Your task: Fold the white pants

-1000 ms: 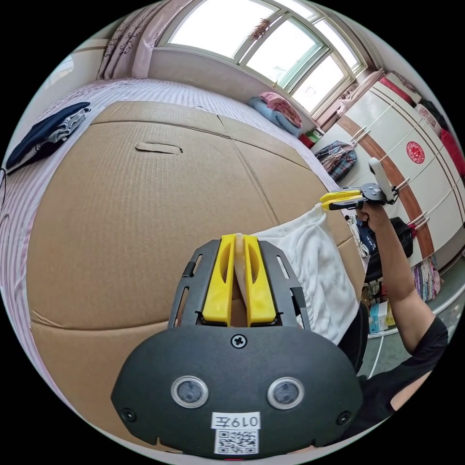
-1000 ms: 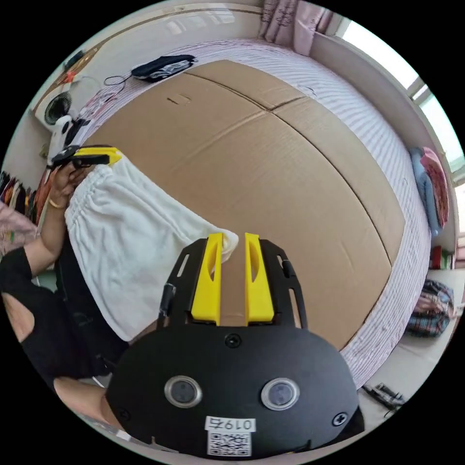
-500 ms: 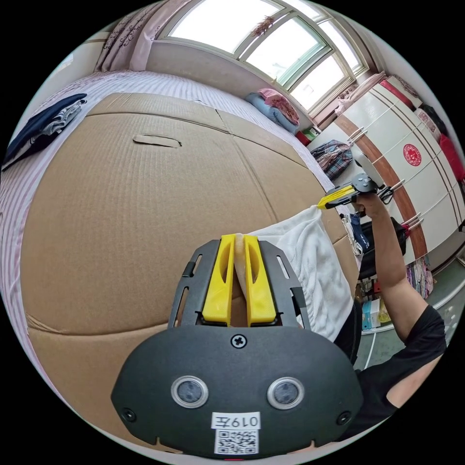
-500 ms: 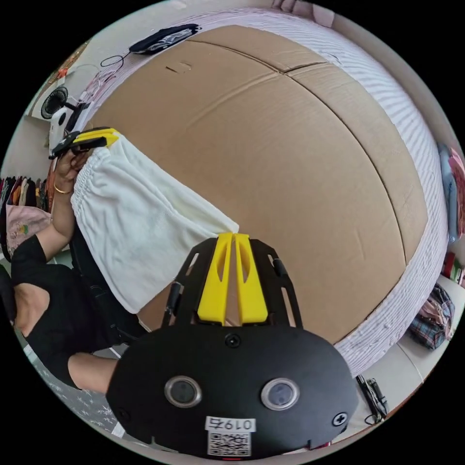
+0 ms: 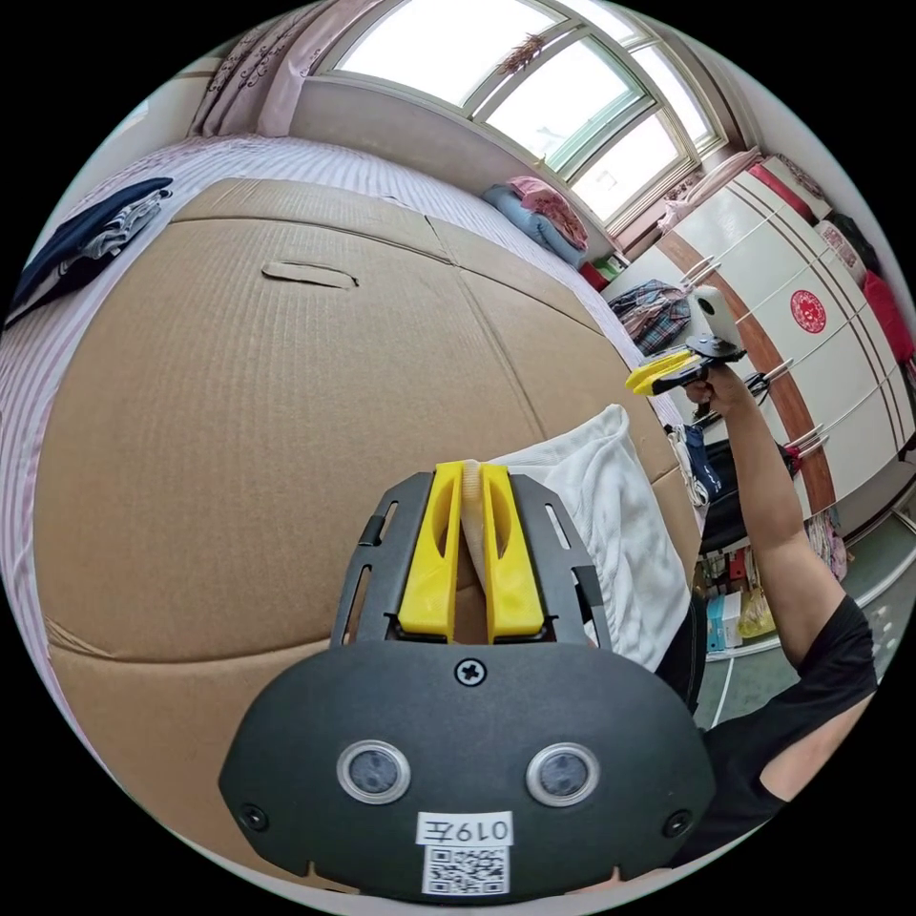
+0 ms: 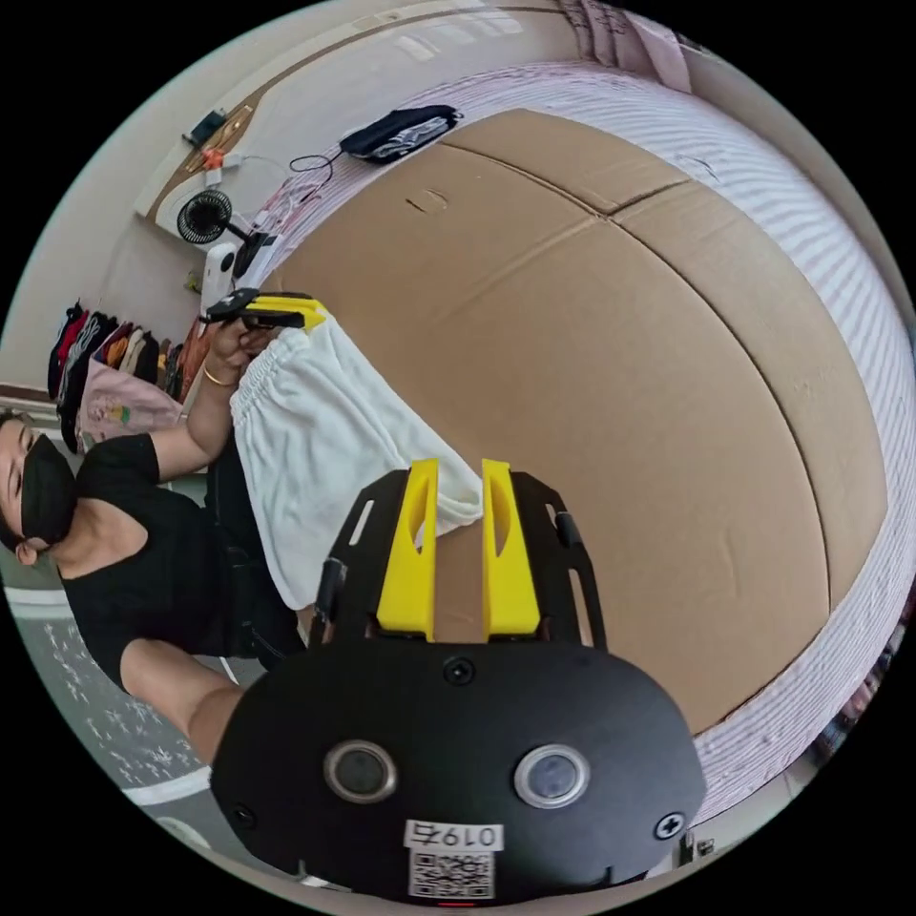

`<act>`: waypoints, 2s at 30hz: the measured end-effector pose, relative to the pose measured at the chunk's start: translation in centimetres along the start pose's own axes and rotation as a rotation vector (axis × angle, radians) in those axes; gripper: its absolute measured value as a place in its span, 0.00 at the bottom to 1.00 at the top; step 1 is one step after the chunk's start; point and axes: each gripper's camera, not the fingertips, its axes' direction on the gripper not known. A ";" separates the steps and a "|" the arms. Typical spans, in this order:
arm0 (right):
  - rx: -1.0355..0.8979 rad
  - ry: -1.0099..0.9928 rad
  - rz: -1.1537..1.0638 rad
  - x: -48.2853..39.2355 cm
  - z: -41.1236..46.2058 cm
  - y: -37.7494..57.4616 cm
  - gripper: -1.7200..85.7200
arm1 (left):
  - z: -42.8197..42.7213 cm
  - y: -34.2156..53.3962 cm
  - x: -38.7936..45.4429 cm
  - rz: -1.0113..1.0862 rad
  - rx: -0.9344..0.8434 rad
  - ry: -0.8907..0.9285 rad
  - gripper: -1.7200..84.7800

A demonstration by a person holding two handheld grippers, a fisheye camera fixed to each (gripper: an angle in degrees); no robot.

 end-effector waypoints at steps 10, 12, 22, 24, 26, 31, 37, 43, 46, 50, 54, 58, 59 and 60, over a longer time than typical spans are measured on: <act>-0.228 -0.146 -0.238 2.6 -1.6 -9.2 0.11 | 3.3 -4.1 3.2 0.130 -0.009 -0.005 0.04; -0.234 -0.157 -0.266 2.8 -2.2 -10.1 0.11 | 2.8 -5.8 5.2 0.205 0.079 -0.055 0.04; -0.216 -0.185 -0.339 5.3 -6.1 -12.1 0.11 | 12.3 -17.0 11.9 0.574 -0.146 0.139 0.08; -0.212 -0.184 -0.347 5.9 -6.6 -12.5 0.11 | 17.2 -19.5 13.8 0.701 -0.371 0.070 0.06; -0.200 -0.214 -0.366 6.9 -7.8 -13.1 0.11 | 20.4 -20.9 14.4 0.754 -0.471 0.018 0.05; -0.208 -0.304 -0.404 9.3 -9.9 -14.8 0.11 | 26.5 -24.5 14.4 0.821 -0.640 0.288 0.04; -0.234 -0.449 -0.426 11.7 -11.2 -16.3 0.10 | 31.7 -28.6 13.4 0.765 -0.742 0.473 0.04; -0.280 -0.562 -0.377 13.7 -11.5 -18.6 0.07 | 34.9 -31.2 14.8 0.778 -0.812 0.489 0.04; -0.300 -0.549 -0.383 13.4 -12.0 -19.5 0.04 | 36.7 -32.4 15.3 0.770 -0.853 0.474 0.04; -0.287 -0.493 -0.386 12.2 -13.6 -19.8 0.02 | 37.2 -33.8 15.9 0.799 -0.827 0.427 0.03; -0.250 -0.474 -0.373 11.7 -14.8 -19.6 0.01 | 37.1 -35.0 15.2 0.760 -0.767 0.413 0.03; -0.241 -0.471 -0.356 10.9 -14.6 -19.6 0.01 | 38.2 -35.3 15.1 0.743 -0.769 0.383 0.03; -0.230 -0.483 -0.347 10.8 -14.5 -19.4 0.01 | 38.2 -35.6 15.1 0.738 -0.765 0.381 0.03; -0.220 -0.489 -0.343 10.8 -14.6 -19.3 0.01 | 38.2 -35.8 15.0 0.732 -0.756 0.379 0.03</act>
